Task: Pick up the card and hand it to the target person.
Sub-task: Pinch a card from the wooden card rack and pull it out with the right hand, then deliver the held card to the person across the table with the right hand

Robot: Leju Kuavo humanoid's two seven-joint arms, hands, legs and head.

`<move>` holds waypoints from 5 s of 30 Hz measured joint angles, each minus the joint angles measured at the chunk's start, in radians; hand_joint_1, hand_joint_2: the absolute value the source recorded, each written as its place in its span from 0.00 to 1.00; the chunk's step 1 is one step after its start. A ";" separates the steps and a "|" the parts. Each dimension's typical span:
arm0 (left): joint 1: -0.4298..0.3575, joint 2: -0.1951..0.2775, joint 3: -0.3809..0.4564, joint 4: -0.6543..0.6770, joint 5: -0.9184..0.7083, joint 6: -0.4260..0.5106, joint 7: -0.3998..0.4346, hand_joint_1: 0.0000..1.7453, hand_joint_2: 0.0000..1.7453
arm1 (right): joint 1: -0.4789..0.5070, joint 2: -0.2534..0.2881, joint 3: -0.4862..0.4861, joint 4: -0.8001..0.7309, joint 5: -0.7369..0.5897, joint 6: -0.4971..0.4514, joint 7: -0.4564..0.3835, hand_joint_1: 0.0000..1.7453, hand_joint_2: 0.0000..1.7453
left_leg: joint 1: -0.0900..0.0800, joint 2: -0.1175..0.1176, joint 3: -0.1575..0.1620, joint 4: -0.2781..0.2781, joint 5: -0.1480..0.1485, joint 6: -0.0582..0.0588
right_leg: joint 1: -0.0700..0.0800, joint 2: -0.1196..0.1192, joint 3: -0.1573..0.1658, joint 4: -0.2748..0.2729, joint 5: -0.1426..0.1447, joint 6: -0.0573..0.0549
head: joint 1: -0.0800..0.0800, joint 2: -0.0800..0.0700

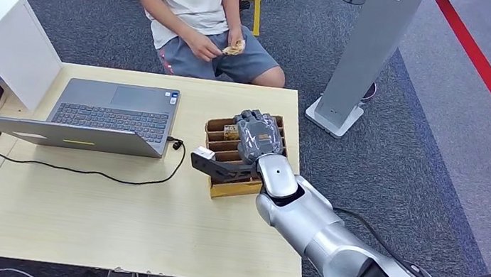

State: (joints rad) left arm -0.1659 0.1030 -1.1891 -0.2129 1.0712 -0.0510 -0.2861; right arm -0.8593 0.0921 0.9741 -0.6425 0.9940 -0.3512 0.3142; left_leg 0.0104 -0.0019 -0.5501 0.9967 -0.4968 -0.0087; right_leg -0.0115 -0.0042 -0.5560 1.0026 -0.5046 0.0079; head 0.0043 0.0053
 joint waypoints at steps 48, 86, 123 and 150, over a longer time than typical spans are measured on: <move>0.006 -0.006 0.000 0.000 -0.010 -0.001 0.007 0.00 0.00 | -0.025 0.033 0.019 0.105 -0.048 0.004 -0.015 0.31 1.00 | 0.000 0.000 0.000 0.000 0.000 0.000 | 0.000 0.000 0.000 0.000 0.000 0.000 | 0.000 0.000; 0.015 -0.006 0.000 0.000 -0.008 0.000 0.007 0.00 0.00 | -0.031 0.048 0.022 0.132 -0.066 -0.023 -0.028 0.84 1.00 | 0.000 0.000 0.000 0.000 0.000 0.000 | 0.000 0.000 0.000 0.000 0.000 0.000 | 0.000 0.000; 0.041 -0.006 0.004 0.000 0.016 0.012 -0.029 0.00 0.00 | -0.033 -0.065 -0.053 -0.268 -0.048 -0.160 0.056 0.95 1.00 | 0.000 0.000 0.001 0.000 0.000 0.000 | 0.000 0.000 0.000 0.000 0.000 0.000 | 0.000 0.000; 0.045 -0.006 0.006 0.000 0.022 0.006 -0.038 0.00 0.00 | 0.058 -0.155 -0.135 -0.599 -0.031 -0.153 0.046 0.95 1.00 | 0.000 0.000 0.001 0.000 0.000 0.000 | 0.000 0.001 0.000 0.000 0.000 0.000 | 0.000 0.000</move>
State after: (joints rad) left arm -0.1212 0.0973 -1.1833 -0.2129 1.0929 -0.0448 -0.3237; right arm -0.8014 -0.0630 0.8395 -1.2417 0.9627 -0.5039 0.3597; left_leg 0.0103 -0.0017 -0.5492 0.9968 -0.4969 -0.0087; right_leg -0.0115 -0.0037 -0.5559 1.0024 -0.5046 0.0079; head 0.0044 0.0053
